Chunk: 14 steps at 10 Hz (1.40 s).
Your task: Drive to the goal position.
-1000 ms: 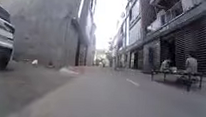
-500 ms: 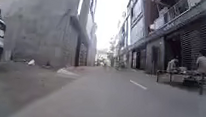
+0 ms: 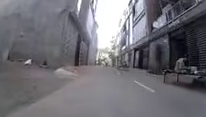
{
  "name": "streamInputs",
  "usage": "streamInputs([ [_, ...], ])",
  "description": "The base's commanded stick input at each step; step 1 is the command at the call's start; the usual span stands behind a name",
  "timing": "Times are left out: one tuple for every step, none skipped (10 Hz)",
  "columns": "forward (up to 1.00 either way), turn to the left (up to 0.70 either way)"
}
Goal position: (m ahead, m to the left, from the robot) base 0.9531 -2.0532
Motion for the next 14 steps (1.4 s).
streamInputs([
  [0.85,0.00],
  [0.85,0.00],
  [0.85,0.00],
  [0.85,0.00],
  [0.85,0.00],
  [0.85,0.00],
  [0.85,0.00],
  [0.85,-0.03],
  [0.85,-0.16],
  [0.85,-0.28],
  [0.85,-0.34],
  [0.85,-0.34],
  [0.85,-0.34],
  [0.85,-0.26],
])
